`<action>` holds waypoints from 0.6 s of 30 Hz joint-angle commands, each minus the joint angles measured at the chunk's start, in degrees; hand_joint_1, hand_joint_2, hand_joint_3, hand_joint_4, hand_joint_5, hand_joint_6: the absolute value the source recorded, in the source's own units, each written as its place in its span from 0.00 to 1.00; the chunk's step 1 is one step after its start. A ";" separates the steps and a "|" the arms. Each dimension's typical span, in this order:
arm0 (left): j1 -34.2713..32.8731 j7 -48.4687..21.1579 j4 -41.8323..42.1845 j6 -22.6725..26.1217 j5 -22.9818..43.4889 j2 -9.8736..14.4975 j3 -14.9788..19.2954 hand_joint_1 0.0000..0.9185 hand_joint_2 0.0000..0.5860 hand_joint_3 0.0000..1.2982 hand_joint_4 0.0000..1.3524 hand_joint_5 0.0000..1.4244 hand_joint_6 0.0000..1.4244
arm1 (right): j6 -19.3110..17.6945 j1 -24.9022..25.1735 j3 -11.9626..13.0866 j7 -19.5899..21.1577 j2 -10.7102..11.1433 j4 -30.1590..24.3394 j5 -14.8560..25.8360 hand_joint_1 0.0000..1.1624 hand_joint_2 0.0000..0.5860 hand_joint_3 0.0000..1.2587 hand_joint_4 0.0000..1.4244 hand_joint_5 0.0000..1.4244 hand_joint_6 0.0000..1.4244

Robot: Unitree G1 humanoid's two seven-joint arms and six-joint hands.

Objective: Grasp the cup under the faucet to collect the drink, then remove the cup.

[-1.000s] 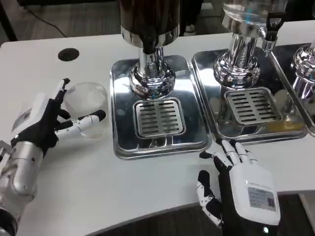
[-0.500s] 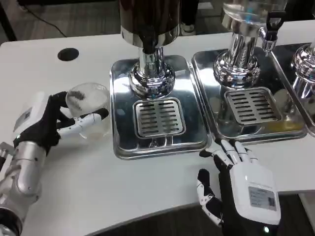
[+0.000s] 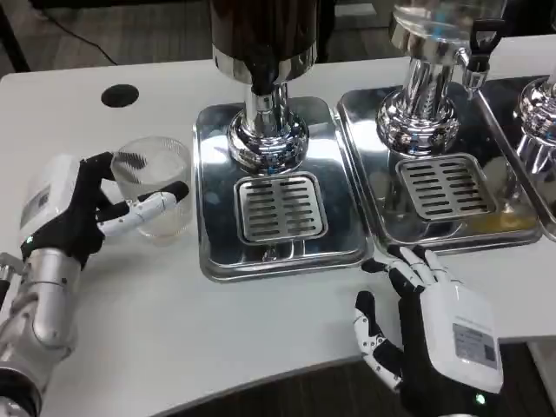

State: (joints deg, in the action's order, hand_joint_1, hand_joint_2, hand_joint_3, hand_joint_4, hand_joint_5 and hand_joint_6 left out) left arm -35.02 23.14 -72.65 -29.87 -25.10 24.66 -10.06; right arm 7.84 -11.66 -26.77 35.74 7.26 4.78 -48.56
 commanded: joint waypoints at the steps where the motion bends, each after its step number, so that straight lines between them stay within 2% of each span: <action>1: -0.38 2.39 0.85 -3.54 0.20 1.06 0.32 0.53 0.19 0.47 0.55 0.72 0.97 | -0.97 0.21 0.50 -0.10 0.04 -0.08 0.23 0.47 0.84 0.31 0.13 0.07 0.10; 8: -1.15 1.10 1.78 -6.48 -0.14 0.58 -0.36 0.54 0.17 0.49 0.56 0.73 0.98 | -1.12 0.26 0.56 -0.07 -0.05 -1.20 -0.14 0.46 0.84 0.31 0.13 0.07 0.10; 18: -3.23 -1.28 1.78 -6.98 -1.63 -3.09 -3.94 0.55 0.17 0.49 0.56 0.73 0.97 | -0.77 -1.22 0.98 0.47 -0.43 -3.55 -0.43 0.45 0.84 0.31 0.12 0.07 0.11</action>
State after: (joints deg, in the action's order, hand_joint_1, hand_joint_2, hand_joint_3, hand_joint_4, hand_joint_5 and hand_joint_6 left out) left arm -35.96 22.51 -71.90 -35.35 -25.71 22.59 -12.92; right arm 7.23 -12.03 -26.15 35.73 7.23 2.49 -48.60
